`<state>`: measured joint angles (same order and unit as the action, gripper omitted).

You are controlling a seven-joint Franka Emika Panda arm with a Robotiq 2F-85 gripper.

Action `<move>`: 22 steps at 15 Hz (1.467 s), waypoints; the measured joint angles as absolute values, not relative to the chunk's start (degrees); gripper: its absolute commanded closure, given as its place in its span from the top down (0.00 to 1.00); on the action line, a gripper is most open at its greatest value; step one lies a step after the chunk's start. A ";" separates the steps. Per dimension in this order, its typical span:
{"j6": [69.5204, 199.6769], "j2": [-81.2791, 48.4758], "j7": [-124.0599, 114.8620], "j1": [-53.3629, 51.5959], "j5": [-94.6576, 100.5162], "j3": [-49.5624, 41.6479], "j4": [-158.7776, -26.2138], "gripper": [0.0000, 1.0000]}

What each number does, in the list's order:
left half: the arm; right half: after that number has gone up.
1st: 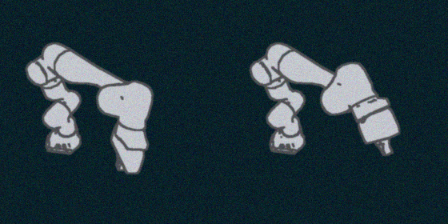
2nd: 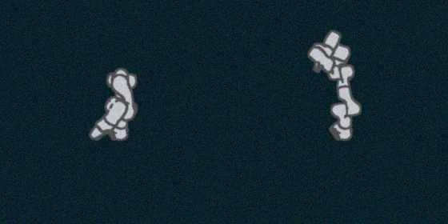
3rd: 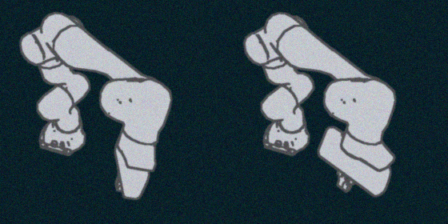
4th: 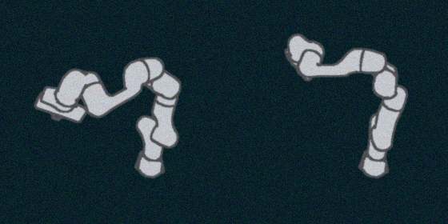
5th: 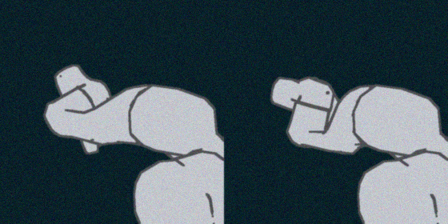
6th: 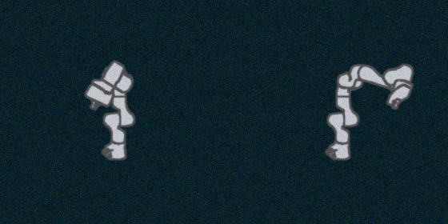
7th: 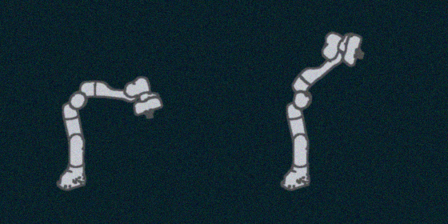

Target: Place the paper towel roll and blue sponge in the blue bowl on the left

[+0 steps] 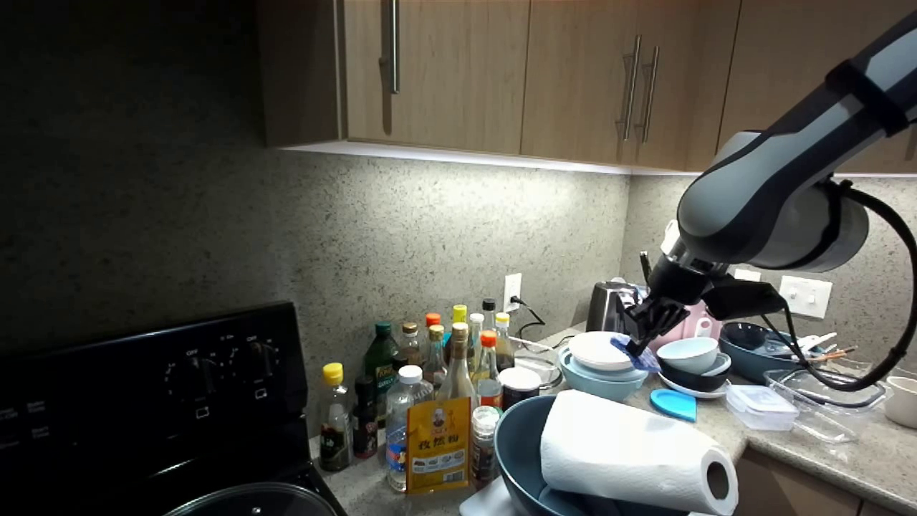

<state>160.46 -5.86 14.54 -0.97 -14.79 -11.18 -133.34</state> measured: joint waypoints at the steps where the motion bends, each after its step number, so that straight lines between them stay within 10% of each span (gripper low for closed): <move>1: 160.42 -5.97 14.88 -1.07 -14.79 -10.69 -133.10 0.00; 22: 152.72 -12.09 15.40 1.44 -12.65 -1.00 -126.54 0.00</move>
<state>152.72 -12.09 15.40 1.44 -12.65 -1.00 -126.54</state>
